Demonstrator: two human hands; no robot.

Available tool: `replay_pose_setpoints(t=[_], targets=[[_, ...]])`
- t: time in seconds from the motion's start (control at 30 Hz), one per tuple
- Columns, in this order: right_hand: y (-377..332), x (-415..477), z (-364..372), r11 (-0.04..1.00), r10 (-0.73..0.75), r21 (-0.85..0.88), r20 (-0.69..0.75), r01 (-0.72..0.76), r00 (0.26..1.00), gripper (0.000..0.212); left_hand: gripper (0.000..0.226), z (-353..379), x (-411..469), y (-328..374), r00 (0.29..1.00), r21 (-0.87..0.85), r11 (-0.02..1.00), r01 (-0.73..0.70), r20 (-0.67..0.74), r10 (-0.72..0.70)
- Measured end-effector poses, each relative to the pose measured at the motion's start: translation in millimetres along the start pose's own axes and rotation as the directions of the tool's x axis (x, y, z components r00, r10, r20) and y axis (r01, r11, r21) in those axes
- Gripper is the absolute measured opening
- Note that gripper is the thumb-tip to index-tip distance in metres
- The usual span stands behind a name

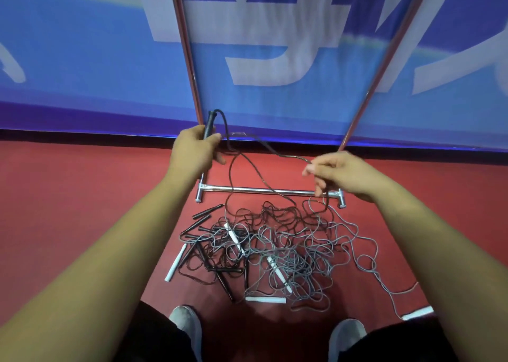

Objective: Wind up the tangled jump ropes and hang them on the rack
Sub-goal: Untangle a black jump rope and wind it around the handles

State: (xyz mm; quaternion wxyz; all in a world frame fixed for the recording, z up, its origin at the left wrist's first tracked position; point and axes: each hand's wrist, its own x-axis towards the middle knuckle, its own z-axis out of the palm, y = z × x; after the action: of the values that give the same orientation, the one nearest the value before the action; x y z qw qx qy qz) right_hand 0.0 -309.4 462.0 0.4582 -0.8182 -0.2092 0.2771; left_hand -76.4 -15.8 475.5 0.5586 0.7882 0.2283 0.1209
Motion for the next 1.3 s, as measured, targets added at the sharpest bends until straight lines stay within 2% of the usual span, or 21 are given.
replay_pose_setpoints(t=[0.07, 0.13, 0.17, 0.23, 0.27, 0.3, 0.33, 0.4, 0.5, 0.57, 0.67, 0.73, 0.8, 0.83, 0.9, 0.97, 1.03, 1.1, 1.13, 1.2, 1.3], targets=[[-24, -4, 4, 0.996, -0.071, 0.058, -0.021, 0.072, 0.997, 0.018, 0.007, 3, -2, 0, 1.0, 0.059, 0.998, -0.026, -0.007, 0.027], [-43, -8, 13, 0.993, -0.121, 0.012, 0.018, 0.121, 0.992, 0.018, 0.012, 10, -11, 11, 0.979, -0.054, 0.998, -0.041, 0.196, 0.05], [-51, -11, 18, 0.99, -0.142, -0.009, 0.044, 0.142, 0.989, 0.017, 0.015, 14, -20, 18, 0.939, -0.094, 0.995, -0.036, 0.337, 0.065], [-63, -14, 26, 0.982, -0.189, -0.012, 0.058, 0.19, 0.98, 0.016, 0.015, 21, -36, 27, 0.816, -0.043, 0.996, -0.082, 0.571, 0.092], [-67, -14, 28, 0.978, -0.206, 0.005, 0.044, 0.206, 0.977, 0.015, 0.012, 23, -41, 28, 0.763, 0.006, 0.991, -0.135, 0.638, 0.1], [-68, -13, 27, 0.977, -0.214, -0.001, 0.025, 0.214, 0.977, 0.015, 0.011, 24, -43, 29, 0.74, 0.029, 0.985, -0.169, 0.663, 0.108], [-65, -11, 25, 0.976, -0.213, -0.037, 0.015, 0.214, 0.977, 0.015, 0.015, 23, -42, 28, 0.753, 0.016, 0.984, -0.176, 0.647, 0.123], [-53, -8, 17, 0.966, -0.175, -0.18, 0.063, 0.184, 0.983, 0.019, 0.02, 19, -36, 30, 0.817, -0.169, 0.982, -0.083, 0.553, 0.164], [-20, -4, 7, 0.926, 0.056, -0.377, 0.179, 0.015, 0.982, 0.024, 0.016, 9, -27, 30, 0.883, -0.466, 0.884, 0.043, 0.431, 0.185], [3, -2, 1, 0.913, 0.181, -0.393, 0.158, -0.107, 0.971, 0.02, 0.015, 7, -25, 27, 0.898, -0.508, 0.859, 0.067, 0.406, 0.171], [19, 6, -3, 0.929, 0.145, -0.346, 0.026, -0.127, 0.989, 0.013, 0.022, 5, -18, 24, 0.936, -0.568, 0.813, 0.129, 0.341, 0.089], [10, 6, 0, 0.978, 0.08, -0.191, -0.03, -0.085, 0.996, 0.012, 0.016, -1, -9, 22, 0.981, -0.503, 0.859, 0.091, 0.194, 0.01], [-8, 2, 1, 1.0, -0.012, -0.02, -0.106, 0.01, 0.994, 0.011, 0.013, -10, 0, 15, 1.0, -0.191, 0.982, 0.001, -0.001, -0.001], [-20, -1, 2, 0.997, -0.065, 0.028, -0.142, 0.069, 0.988, 0.011, 0.016, -13, 1, 12, 0.998, -0.062, 0.998, -0.034, -0.046, 0.031], [-42, -6, 6, 0.983, -0.172, 0.037, -0.184, 0.182, 0.968, 0.013, 0.015, -11, -3, 10, 0.996, -0.01, 0.996, -0.084, -0.002, 0.084], [-61, -12, 17, 0.972, -0.236, -0.031, -0.168, 0.235, 0.957, 0.012, 0.013, 0, -12, 14, 0.98, -0.086, 0.99, -0.112, 0.155, 0.124], [-74, -17, 29, 0.961, -0.273, -0.066, -0.124, 0.267, 0.954, 0.011, 0.02, 11, -25, 23, 0.91, -0.124, 0.985, -0.124, 0.38, 0.163], [-80, -18, 35, 0.949, -0.311, -0.095, -0.11, 0.302, 0.944, 0.012, 0.023, 19, -35, 30, 0.808, -0.079, 0.985, -0.153, 0.564, 0.171], [-80, -17, 35, 0.944, -0.323, -0.111, -0.11, 0.312, 0.94, 0.013, 0.024, 20, -37, 30, 0.784, -0.052, 0.984, -0.17, 0.598, 0.167], [-72, -16, 29, 0.943, -0.314, -0.138, -0.071, 0.303, 0.947, 0.014, 0.026, 19, -37, 31, 0.791, -0.08, 0.985, -0.152, 0.588, 0.17], [-41, -9, 21, 0.945, -0.147, -0.272, 0.142, 0.182, 0.979, 0.015, 0.027, 16, -34, 32, 0.847, -0.322, 0.947, -0.02, 0.498, 0.187]])
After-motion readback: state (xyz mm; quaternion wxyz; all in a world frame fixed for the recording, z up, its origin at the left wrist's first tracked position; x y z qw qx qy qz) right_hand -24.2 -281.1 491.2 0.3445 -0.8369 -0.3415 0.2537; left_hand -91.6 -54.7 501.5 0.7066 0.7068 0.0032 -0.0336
